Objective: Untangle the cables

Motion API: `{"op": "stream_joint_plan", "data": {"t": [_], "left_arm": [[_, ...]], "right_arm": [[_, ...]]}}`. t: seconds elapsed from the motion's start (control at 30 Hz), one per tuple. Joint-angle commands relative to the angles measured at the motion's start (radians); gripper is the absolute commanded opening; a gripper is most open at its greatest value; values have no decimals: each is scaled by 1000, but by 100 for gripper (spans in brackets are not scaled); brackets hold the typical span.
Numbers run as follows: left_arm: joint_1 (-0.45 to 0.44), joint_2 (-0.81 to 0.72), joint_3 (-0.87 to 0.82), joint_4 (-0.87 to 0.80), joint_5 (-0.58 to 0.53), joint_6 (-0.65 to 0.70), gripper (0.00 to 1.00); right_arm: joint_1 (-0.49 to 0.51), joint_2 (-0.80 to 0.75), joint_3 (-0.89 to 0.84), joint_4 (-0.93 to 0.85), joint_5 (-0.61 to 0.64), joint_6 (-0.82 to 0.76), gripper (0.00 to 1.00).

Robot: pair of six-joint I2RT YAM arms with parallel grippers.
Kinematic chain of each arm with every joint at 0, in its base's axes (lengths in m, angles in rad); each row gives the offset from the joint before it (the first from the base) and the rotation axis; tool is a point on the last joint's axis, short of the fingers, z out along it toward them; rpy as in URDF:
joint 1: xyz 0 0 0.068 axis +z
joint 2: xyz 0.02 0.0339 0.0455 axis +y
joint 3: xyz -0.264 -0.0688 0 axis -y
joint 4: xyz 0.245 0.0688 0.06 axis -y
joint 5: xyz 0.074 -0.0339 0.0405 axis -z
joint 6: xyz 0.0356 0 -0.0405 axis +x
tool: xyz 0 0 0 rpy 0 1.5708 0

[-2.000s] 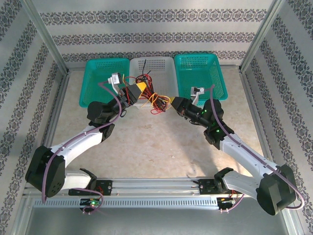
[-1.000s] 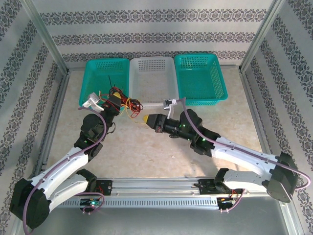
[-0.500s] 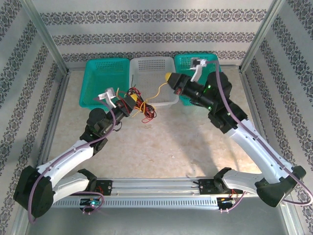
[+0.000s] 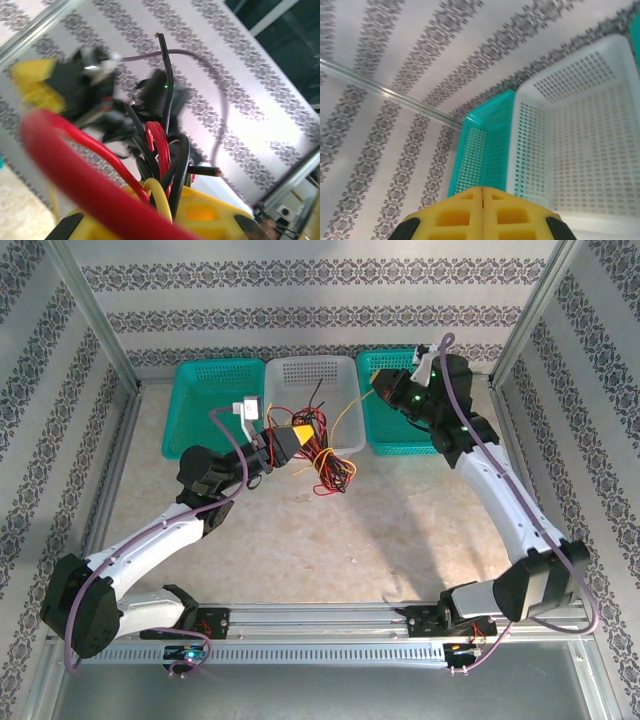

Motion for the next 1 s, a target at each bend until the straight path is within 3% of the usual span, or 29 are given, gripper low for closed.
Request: {"op": "stream_joint_plan", "data": {"t": [0.0,0.2,0.33,0.53,0.63,0.77,0.97], "left_arm": [[-12,-28,33,164,18,-59,0],[-10,-66,13,180,-171,51,0],[-12,-73,37,104,-281,172,0],[-13,-157,-5,-43,-630,397,0],[-13,-170,-22,-65,-758,483,0],[-14,-167,-30,-118,-834,581,0],[-13,-154,-90,-182,-844,627,0]], "right_arm": [[8,50,-65,41,-2,32,0],[174,56,-279,183,39,96,0],[318,18,-493,379,88,195,0],[497,-151,-704,480,211,250,0],[582,-251,-727,464,254,202,0],[665,-333,-695,437,275,148,0],[686,-440,-500,298,310,22,0]]}}
